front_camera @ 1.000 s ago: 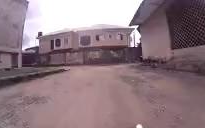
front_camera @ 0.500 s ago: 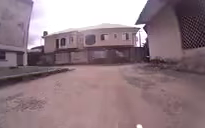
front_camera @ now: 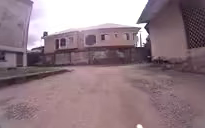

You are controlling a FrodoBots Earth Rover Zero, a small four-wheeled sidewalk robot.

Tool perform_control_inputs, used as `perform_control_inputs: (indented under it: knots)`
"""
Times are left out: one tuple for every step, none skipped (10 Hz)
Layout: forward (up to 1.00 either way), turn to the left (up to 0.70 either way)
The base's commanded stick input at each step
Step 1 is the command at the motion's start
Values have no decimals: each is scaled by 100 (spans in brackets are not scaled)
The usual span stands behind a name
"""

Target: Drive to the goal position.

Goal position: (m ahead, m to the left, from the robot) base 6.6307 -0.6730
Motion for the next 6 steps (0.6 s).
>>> perform_control_inputs:
  knots:
    - [50,7]
    - [50,7]
    - [50,7]
    - [50,7]
    - [50,7]
    - [50,7]
